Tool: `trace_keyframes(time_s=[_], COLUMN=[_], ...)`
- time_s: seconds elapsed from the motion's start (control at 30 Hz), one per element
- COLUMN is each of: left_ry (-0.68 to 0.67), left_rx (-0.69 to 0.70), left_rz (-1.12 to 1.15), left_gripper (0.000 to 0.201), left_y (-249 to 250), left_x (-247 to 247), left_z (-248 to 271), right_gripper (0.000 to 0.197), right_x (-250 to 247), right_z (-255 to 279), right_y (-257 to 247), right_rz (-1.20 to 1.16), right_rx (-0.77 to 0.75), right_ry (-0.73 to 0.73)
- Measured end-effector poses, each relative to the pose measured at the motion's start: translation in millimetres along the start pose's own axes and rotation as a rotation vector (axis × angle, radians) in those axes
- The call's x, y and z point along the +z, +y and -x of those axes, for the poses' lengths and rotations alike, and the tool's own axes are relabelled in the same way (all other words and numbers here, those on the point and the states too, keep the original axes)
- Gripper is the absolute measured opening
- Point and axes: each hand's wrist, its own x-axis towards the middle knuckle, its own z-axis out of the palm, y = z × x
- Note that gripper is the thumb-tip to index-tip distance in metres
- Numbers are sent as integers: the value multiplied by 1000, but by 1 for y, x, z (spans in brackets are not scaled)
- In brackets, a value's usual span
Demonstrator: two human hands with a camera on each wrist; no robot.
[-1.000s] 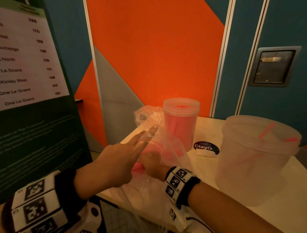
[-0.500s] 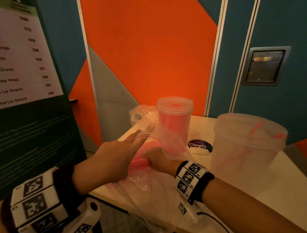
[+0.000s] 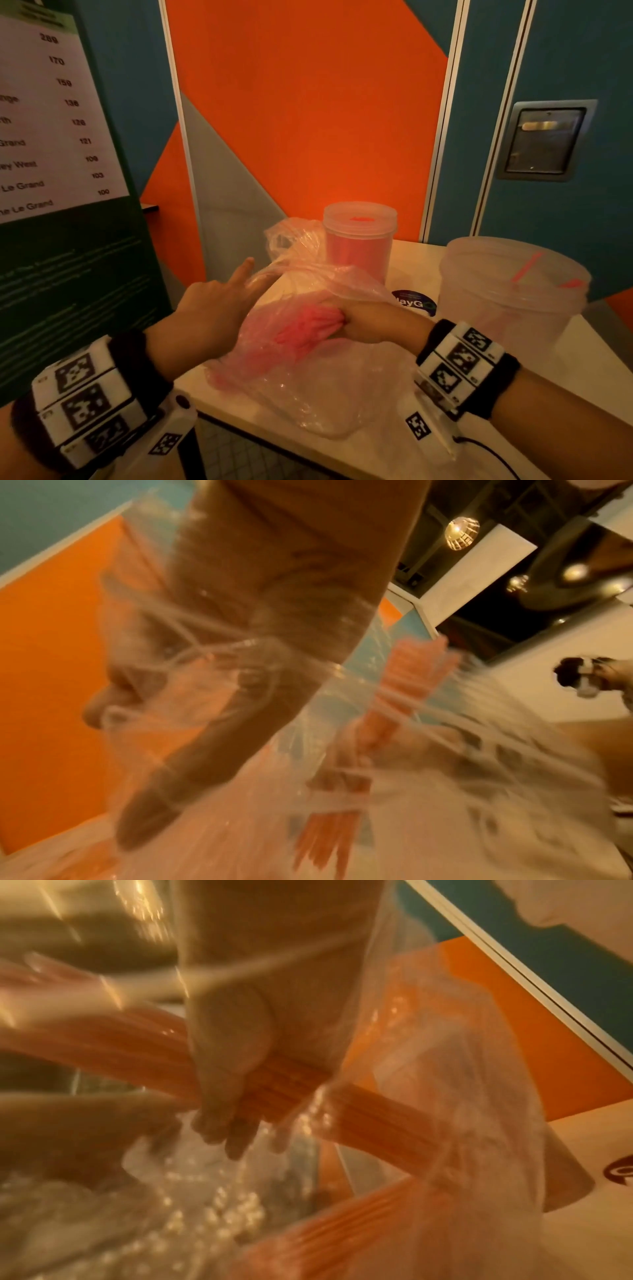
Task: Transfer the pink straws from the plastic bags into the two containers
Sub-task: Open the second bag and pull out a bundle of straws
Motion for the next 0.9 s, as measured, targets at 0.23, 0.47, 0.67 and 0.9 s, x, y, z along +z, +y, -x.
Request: trace_keyframes(time_s=[0.23,0.47,0.67,0.9], left_ry=[834,1218,984,994], left_rx=[195,335,666,765], left_rz=[44,164,470,387], left_gripper=[80,53,23,16], left_y=[53,77,74,66], left_x=[2,42,78,97], left_z=[19,-7,-22,-54], right_gripper=[20,18,32,25], right_x=[-23,-22,-26,-26], right_z=[11,15,12,9], right_y=[-1,4,4,0], right_rz=[-254,-290,-323,-354], right_rx=[-86,-49,-2,71], right_ry=[430,449,553,703])
